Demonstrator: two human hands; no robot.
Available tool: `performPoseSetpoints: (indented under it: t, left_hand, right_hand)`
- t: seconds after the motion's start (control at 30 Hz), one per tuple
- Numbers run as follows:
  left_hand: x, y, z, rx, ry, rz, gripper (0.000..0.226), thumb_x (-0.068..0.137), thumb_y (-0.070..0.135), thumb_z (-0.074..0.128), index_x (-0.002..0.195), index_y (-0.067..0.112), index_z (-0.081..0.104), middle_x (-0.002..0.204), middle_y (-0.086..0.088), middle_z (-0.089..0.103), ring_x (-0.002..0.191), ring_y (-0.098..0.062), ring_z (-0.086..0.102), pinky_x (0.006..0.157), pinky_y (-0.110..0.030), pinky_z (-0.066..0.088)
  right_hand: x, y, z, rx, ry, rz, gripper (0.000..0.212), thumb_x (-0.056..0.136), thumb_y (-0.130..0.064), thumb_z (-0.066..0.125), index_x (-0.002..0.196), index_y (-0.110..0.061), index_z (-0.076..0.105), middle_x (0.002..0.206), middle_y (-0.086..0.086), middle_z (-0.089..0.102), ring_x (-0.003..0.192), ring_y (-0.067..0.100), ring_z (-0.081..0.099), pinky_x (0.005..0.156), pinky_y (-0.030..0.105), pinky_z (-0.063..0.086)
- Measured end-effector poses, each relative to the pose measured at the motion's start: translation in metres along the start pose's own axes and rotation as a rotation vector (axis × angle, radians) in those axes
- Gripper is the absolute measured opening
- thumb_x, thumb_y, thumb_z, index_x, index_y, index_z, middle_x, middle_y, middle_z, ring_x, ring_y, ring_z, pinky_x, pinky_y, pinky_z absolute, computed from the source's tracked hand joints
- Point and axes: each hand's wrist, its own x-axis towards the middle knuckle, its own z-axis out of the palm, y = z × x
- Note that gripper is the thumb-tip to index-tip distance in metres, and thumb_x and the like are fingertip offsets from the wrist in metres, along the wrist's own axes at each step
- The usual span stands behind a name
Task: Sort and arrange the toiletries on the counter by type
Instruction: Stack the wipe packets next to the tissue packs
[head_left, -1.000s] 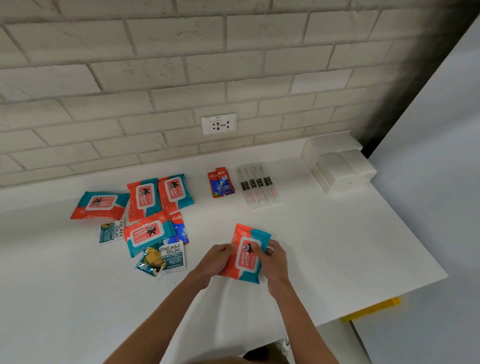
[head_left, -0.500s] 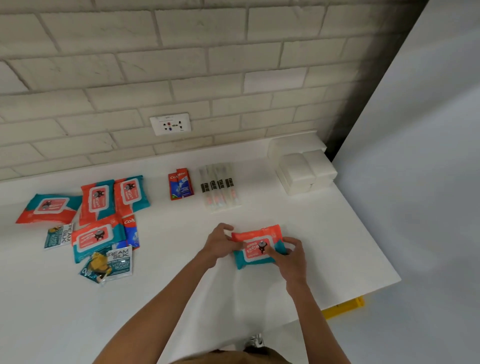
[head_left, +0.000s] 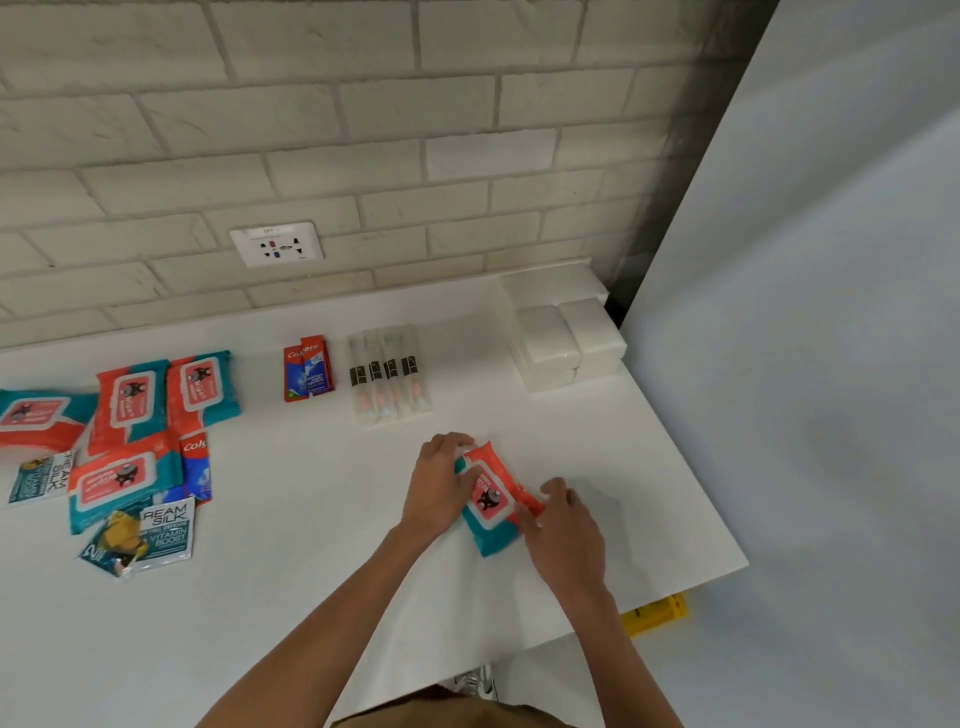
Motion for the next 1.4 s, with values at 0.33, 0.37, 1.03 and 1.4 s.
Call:
performPoseSetpoints:
  t: [0.33, 0.37, 1.03, 1.4]
  left_hand:
    - [-0.074, -0.044, 0.022, 0.287, 0.030, 0.301, 0.059, 0.101, 0.036, 0.059, 0.155, 0.017, 0.042, 0.160, 0.000, 0.041, 0.144, -0.013, 0.044, 0.117, -0.031, 0.042]
    - [-0.071, -0.046, 0.024, 0.309, 0.016, 0.297, 0.062, 0.102, 0.040, 0.054, 0.157, 0.018, 0.037, 0.162, 0.000, 0.038, 0.145, -0.012, 0.042, 0.119, -0.028, 0.038]
    - [0.016, -0.059, 0.012, 0.448, -0.073, 0.169, 0.059, 0.112, 0.046, 0.016, 0.165, 0.024, 0.003, 0.172, 0.009, -0.003, 0.158, -0.008, -0.007, 0.129, -0.040, 0.014]
    - [0.011, -0.066, 0.007, 0.572, -0.030, 0.190, 0.059, 0.111, 0.046, 0.014, 0.165, 0.023, 0.007, 0.173, 0.007, 0.002, 0.158, -0.008, -0.011, 0.130, -0.041, 0.010]
  right_hand:
    - [-0.033, 0.010, 0.069, -0.129, 0.081, -0.614, 0.071, 0.112, -0.048, 0.044, 0.171, -0.019, 0.018, 0.179, 0.004, 0.015, 0.164, 0.024, 0.017, 0.128, 0.040, 0.027]
    - [-0.037, 0.011, 0.074, -0.171, 0.091, -0.615, 0.073, 0.112, -0.049, 0.041, 0.171, -0.016, 0.014, 0.179, 0.007, 0.011, 0.165, 0.026, 0.013, 0.128, 0.041, 0.023]
    - [0.091, -0.041, 0.077, -0.298, 0.037, -0.524, 0.073, 0.116, -0.051, 0.025, 0.171, -0.015, -0.006, 0.179, 0.007, -0.012, 0.166, 0.030, -0.011, 0.134, 0.053, 0.015]
    - [0.172, -0.084, 0.075, -0.257, 0.089, -0.572, 0.074, 0.114, -0.048, 0.028, 0.171, -0.016, -0.007, 0.179, 0.006, -0.015, 0.166, 0.030, -0.011, 0.132, 0.052, 0.018]
